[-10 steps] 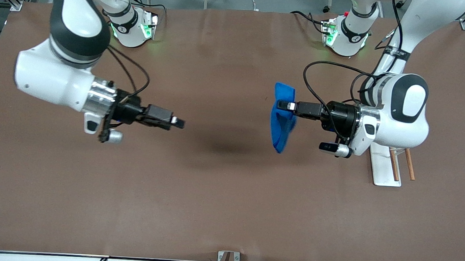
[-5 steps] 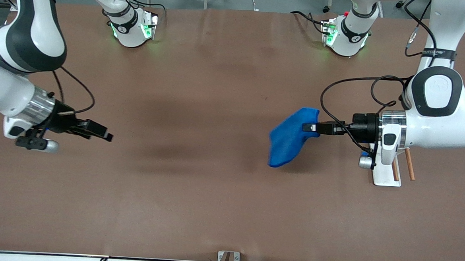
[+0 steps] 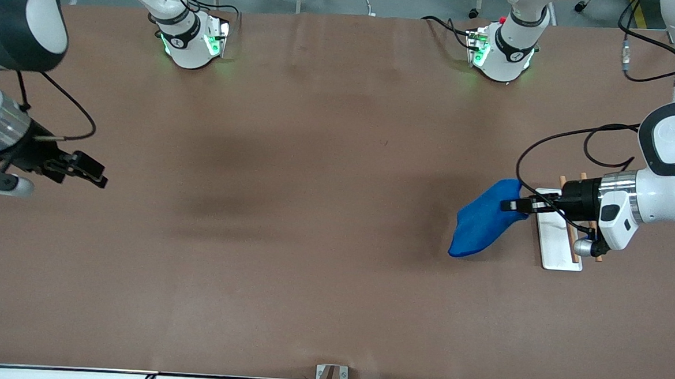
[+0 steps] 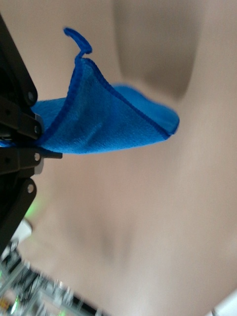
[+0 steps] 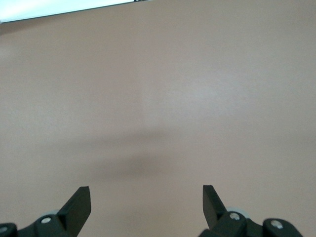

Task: Right arm passes towel to left arm to hang
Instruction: 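Carry the towel with the left gripper and drape it over the dowels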

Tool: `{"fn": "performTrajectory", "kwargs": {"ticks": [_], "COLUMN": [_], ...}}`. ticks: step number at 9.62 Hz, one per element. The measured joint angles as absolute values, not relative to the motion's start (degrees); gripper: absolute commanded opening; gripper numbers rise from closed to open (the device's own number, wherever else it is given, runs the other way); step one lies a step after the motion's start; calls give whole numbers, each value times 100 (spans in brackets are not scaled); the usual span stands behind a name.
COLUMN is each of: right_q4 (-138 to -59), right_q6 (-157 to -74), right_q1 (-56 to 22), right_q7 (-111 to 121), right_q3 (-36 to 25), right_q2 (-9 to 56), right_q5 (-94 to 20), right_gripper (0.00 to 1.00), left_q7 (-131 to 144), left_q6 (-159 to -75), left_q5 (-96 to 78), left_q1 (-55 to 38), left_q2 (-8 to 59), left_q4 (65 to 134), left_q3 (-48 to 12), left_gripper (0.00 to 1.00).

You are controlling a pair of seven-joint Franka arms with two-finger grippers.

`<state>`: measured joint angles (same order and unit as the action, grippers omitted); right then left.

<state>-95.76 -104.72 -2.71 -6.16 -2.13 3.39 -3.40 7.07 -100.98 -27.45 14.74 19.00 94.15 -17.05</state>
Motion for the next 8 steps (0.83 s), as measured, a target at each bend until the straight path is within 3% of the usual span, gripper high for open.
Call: {"fn": "performTrajectory", "kwargs": {"ticks": [4, 8], "right_q4": [-9555, -9441], "right_q6": [-9529, -9444], "right_q1": [-171, 114], "right_q7": [-603, -185], "right_q3": [-216, -218], "right_q2": [-477, -569], "right_q5": [-276, -235], "right_gripper": [100, 100], "left_q7": [693, 273], "left_q6": [-9919, -9900], "left_q5": [-1280, 45], "left_q1": [2067, 2386], "left_q2": [1913, 1940], "left_q4": [9497, 9530], "left_q3": [-1693, -1695], "left_gripper": [0, 0]}}
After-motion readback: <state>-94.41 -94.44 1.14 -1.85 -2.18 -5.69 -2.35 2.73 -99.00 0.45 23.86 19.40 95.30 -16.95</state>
